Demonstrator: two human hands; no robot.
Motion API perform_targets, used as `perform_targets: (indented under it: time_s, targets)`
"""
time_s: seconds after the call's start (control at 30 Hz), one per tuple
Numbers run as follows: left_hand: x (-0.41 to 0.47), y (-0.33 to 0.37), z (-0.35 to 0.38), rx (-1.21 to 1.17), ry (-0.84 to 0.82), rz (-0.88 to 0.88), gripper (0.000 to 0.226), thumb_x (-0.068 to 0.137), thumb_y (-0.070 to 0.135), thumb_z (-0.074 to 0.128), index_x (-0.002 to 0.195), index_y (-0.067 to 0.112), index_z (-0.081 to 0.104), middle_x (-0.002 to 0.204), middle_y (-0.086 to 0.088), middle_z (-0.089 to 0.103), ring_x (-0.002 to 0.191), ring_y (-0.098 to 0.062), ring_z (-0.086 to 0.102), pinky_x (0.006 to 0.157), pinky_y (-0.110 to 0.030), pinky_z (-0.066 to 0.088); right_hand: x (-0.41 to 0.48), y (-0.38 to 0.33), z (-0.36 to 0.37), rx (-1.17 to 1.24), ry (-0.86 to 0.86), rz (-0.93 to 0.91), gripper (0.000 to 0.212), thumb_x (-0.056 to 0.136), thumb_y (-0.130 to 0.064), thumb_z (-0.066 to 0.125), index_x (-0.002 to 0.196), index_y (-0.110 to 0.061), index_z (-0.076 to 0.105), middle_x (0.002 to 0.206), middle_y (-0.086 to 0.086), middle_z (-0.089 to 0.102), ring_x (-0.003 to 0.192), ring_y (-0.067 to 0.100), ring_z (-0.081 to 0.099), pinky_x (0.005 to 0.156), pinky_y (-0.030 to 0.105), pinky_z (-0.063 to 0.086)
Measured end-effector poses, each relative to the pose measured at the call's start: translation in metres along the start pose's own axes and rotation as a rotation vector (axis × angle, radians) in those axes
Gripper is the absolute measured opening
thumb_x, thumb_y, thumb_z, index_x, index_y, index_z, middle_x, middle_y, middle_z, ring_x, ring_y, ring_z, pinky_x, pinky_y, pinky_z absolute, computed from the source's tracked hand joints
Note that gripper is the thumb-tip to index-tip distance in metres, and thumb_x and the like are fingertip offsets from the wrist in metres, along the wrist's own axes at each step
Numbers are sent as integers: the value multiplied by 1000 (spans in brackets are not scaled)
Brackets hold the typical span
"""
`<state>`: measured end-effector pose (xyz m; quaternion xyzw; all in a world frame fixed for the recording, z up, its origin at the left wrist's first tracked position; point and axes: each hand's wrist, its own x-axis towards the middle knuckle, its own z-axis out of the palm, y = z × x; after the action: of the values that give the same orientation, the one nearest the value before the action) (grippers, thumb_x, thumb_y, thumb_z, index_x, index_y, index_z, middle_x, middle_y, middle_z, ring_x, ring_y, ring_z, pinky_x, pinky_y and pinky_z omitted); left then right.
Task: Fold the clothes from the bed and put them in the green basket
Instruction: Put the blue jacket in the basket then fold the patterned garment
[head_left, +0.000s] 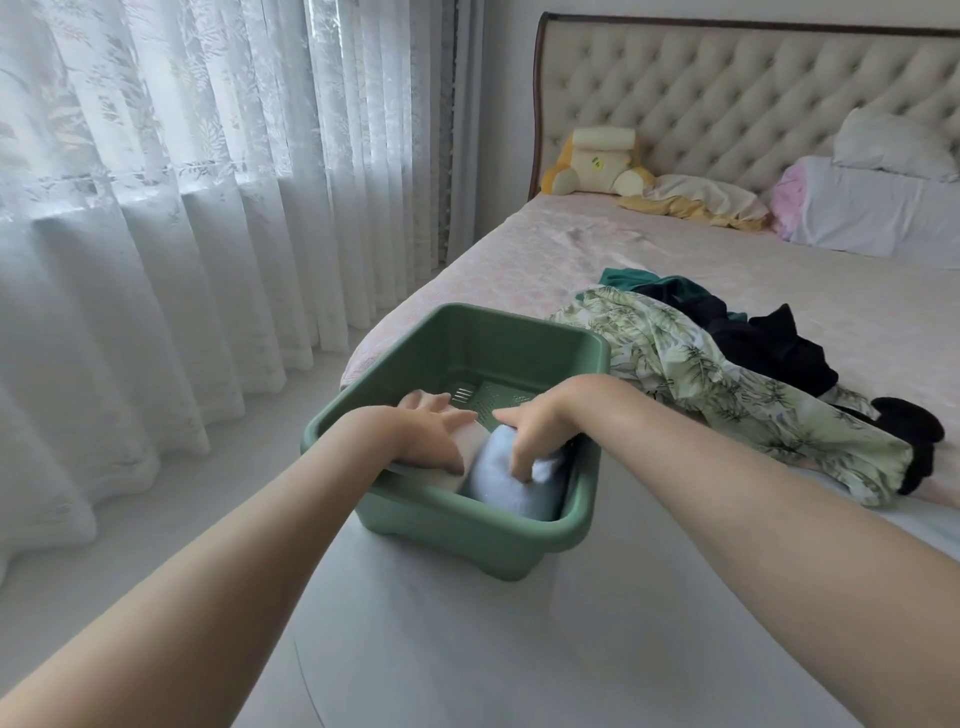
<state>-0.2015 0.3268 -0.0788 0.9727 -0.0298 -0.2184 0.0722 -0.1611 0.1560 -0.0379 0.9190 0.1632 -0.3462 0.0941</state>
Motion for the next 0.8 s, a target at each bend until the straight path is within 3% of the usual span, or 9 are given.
perform_targets:
  time_s: [0.07,0.27,0.37,0.43,0.5,0.57,0.63,0.73,0.8]
  targets:
    - [0,0,-1,-19,-18,-6,84,88,39,59,154,50,8,164,14,-12,150,-19,-22,120,-57,4,-3,1,3,-146,-9,71,124,57,-47,69,155,-49,-6,167,5,12,146,32,29,110,46,38]
    - [-5,6,-1,-42,-8,3,84,86,28,58,154,47,14,165,11,-7,151,-20,-18,120,-55,8,6,-10,31,-200,75,-19,108,76,-26,68,158,-30,-1,153,4,32,124,32,52,98,45,50]
    - [-7,4,1,-60,89,-15,80,85,28,57,153,45,20,164,7,5,150,-23,-4,119,-52,14,4,-6,18,-123,86,-13,114,67,-42,63,159,-36,-5,162,7,24,144,34,32,111,51,37]
    - [-7,3,3,8,178,-12,73,84,30,55,150,44,27,156,3,19,145,-25,10,114,-50,20,0,-5,12,-68,194,-56,101,75,-46,54,160,-30,4,168,8,6,155,28,3,119,55,19]
    - [-10,3,3,43,206,-9,68,85,32,53,148,45,31,150,3,25,141,-26,17,111,-48,23,-3,-6,17,-73,231,-98,77,84,-43,47,155,-21,25,164,8,20,152,28,15,115,54,24]
    - [-10,4,0,32,193,-17,62,88,32,50,147,44,34,149,2,28,141,-26,20,112,-48,27,-3,-8,28,-99,216,-102,56,84,-45,41,133,-20,43,151,7,40,140,29,36,106,52,33]
    - [-12,7,-6,5,210,-11,52,94,31,46,145,40,40,148,0,34,140,-27,26,113,-47,30,-3,-5,32,-61,292,-148,39,85,-44,40,117,-23,48,144,7,48,134,29,42,103,50,32]
    - [-18,22,-23,-85,381,57,39,99,31,44,136,28,56,137,-4,49,125,-25,47,106,-36,38,-20,10,21,154,503,-212,56,92,-44,41,143,-22,49,154,6,43,141,27,40,114,47,30]
    - [-25,40,-36,-108,481,106,34,101,27,42,126,22,64,127,-3,56,116,-24,54,96,-30,42,-32,30,15,280,703,-235,50,97,-38,42,142,-18,53,151,7,47,137,26,44,114,43,35]
